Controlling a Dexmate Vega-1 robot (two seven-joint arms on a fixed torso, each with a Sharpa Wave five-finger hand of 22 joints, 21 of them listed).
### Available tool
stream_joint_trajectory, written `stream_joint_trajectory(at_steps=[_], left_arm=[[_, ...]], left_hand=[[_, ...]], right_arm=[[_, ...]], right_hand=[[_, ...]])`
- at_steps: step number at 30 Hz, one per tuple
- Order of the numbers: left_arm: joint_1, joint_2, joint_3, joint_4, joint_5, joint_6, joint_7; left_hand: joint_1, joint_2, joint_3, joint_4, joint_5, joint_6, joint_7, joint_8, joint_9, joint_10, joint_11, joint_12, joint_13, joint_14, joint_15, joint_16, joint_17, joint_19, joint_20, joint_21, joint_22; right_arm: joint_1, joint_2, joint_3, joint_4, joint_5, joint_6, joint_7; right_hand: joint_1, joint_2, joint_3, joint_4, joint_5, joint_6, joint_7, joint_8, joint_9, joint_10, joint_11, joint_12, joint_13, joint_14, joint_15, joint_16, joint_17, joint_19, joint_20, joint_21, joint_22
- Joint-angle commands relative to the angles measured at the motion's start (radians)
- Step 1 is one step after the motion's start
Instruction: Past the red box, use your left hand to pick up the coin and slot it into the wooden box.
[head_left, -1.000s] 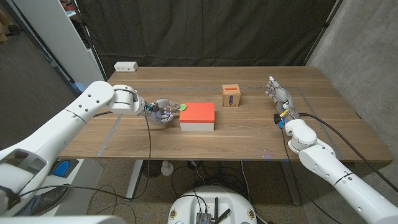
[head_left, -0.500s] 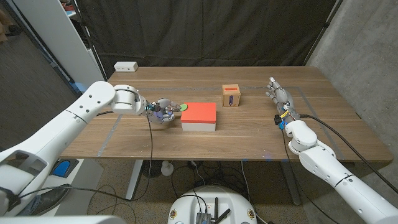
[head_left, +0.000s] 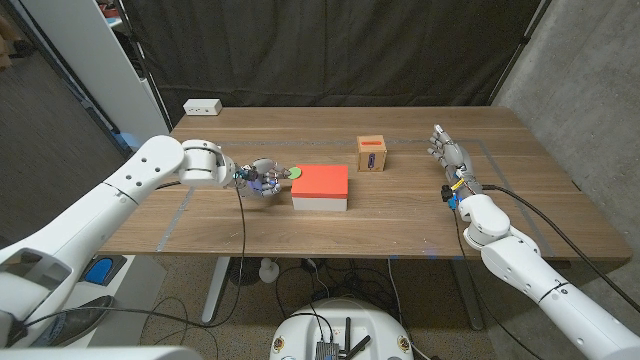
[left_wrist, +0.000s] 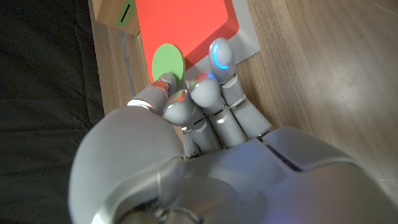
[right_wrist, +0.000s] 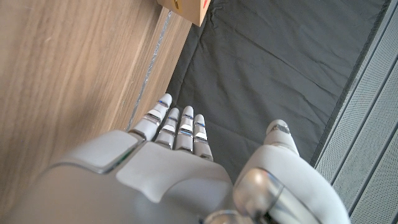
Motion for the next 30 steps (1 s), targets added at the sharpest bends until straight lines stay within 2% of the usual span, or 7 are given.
stream_joint_trajectory(at_steps=[1, 18, 30], left_arm=[[0.021, 0.001, 0.003, 0.001, 0.029, -0.04, -0.045], [0.087, 0.02, -0.043, -0.031, 0.08, -0.12, -0.145], [0.136, 0.041, -0.086, -0.072, 0.091, -0.167, -0.168]], left_hand=[[0.032, 0.013, 0.013, 0.001, 0.006, 0.065, 0.028, 0.024, 0.025, 0.008, 0.008, 0.005, 0.004, 0.002, -0.002, -0.001, 0.002, -0.005, -0.056, 0.012, -0.004], [0.044, 0.004, 0.019, 0.007, 0.007, 0.077, 0.032, 0.032, 0.029, 0.007, 0.008, 0.008, 0.02, 0.006, 0.0, 0.0, 0.003, -0.015, -0.056, 0.04, -0.024], [0.046, 0.002, 0.021, 0.007, 0.008, 0.082, 0.034, 0.033, 0.027, 0.009, 0.011, 0.008, 0.024, 0.002, 0.0, -0.005, -0.003, -0.023, -0.056, 0.054, -0.032]], right_arm=[[-0.031, 0.002, 0.014, -0.022, -0.004, -0.003, -0.03], [-0.055, -0.006, 0.025, -0.071, -0.037, -0.017, -0.068], [-0.079, -0.006, 0.035, -0.105, -0.054, -0.022, -0.085]], right_hand=[[-0.002, 0.006, 0.005, -0.006, -0.001, 0.006, 0.0, -0.001, 0.005, 0.004, 0.0, 0.005, 0.001, 0.005, 0.002, 0.006, -0.001, 0.007, 0.006, 0.002, 0.006], [-0.003, 0.006, 0.005, -0.006, -0.001, 0.006, -0.001, -0.001, 0.005, 0.006, -0.001, 0.004, 0.002, 0.006, 0.002, 0.007, -0.001, 0.007, 0.007, 0.002, 0.006], [-0.003, 0.007, 0.005, -0.006, -0.001, 0.006, -0.001, -0.002, 0.005, 0.006, -0.001, 0.004, 0.002, 0.006, 0.002, 0.007, -0.002, 0.009, 0.006, 0.003, 0.006]])
